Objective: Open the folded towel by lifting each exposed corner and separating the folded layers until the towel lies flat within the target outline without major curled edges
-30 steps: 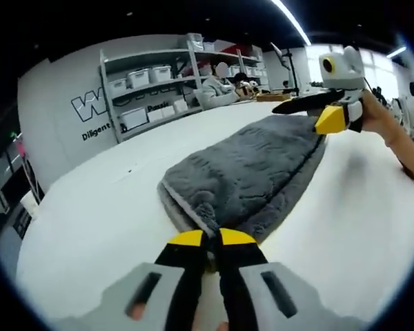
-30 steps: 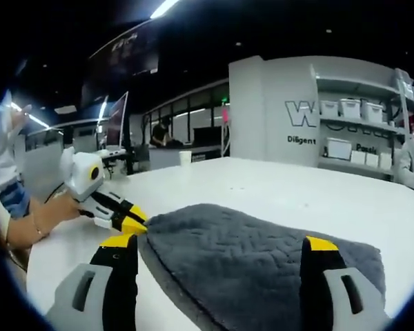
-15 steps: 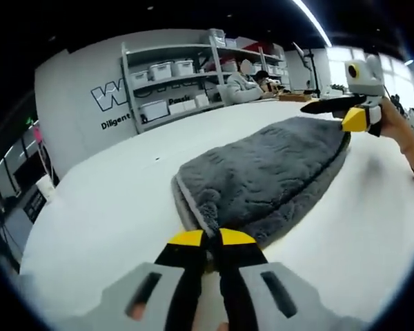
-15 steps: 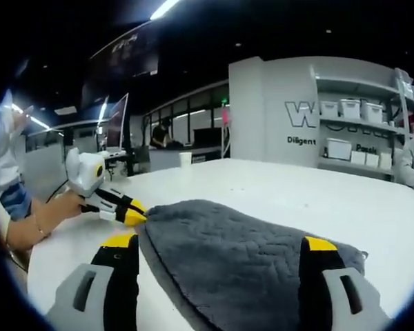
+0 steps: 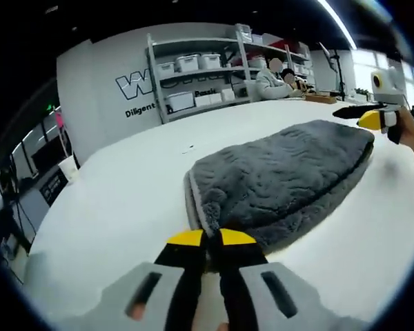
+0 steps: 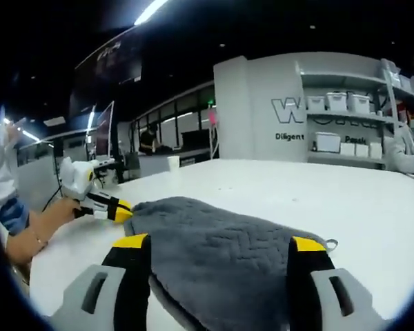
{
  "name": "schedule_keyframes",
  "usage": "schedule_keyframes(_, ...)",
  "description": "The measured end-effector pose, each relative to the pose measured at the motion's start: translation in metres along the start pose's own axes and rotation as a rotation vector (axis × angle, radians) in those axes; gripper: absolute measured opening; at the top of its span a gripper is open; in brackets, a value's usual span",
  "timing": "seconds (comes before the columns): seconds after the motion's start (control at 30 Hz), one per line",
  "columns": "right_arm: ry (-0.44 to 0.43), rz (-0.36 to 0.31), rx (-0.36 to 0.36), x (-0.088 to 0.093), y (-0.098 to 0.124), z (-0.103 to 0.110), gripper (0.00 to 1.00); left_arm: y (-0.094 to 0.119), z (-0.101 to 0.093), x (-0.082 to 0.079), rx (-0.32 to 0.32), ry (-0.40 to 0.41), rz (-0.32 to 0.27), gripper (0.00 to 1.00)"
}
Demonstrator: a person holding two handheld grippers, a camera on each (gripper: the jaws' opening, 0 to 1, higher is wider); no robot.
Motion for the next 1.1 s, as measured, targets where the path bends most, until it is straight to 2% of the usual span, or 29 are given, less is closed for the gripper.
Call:
schedule_keyframes(0.2, 0.01, 0.018, -0.015, 0.004, 0.0, 0.008, 0.8, 0.011, 0.01, 0.006, -0.07, 0.024, 0.014, 0.05)
schedule_keyframes(0.37, -0.008, 0.042, 0.001, 0.009, 0.0, 0.005, 0.78, 0.018, 0.018, 0.01, -0.118, 0.045, 0.024, 0.06)
schedule_keyframes(0.4, -0.02, 0.069, -0.005, 0.015, -0.002, 0.004, 0.78, 0.021, 0.022, 0.011, -0.144, 0.051, 0.03, 0.06)
schedule_keyframes(0.5, -0.012, 0.096, -0.026, 0.021, -0.001, 0.011, 0.74, 0.024, 0.03, 0.014, -0.177, 0.057, 0.04, 0.06)
schedule_keyframes(0.7, 0.034, 0.175, -0.113, 0.035, -0.005, 0.028, 0.62, 0.027, 0.033, 0.016, -0.191, 0.076, 0.039, 0.06)
schedule_keyframes(0.87, 0.073, 0.228, -0.118, 0.044, -0.008, 0.028, 0.49, 0.027, 0.034, 0.016, -0.192, 0.076, 0.041, 0.06)
schedule_keyframes(1.03, 0.102, 0.26, -0.112, 0.049, -0.009, 0.025, 0.46, 0.027, 0.035, 0.017, -0.191, 0.083, 0.038, 0.06)
schedule_keyframes(1.1, 0.142, 0.263, -0.108, 0.05, -0.011, 0.027, 0.45, 0.027, 0.036, 0.017, -0.191, 0.085, 0.038, 0.06)
Point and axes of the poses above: the point that each gripper's makers call its tool centre point, and the gripper's own axes: y roughly backward along the fingers, z roughly to its left, x roughly out of its underside, the point moved 4 cm from there along y, roughly backward along the fingers, and after that the axes turned 7 degrees about -z, right-handed, at the moved point
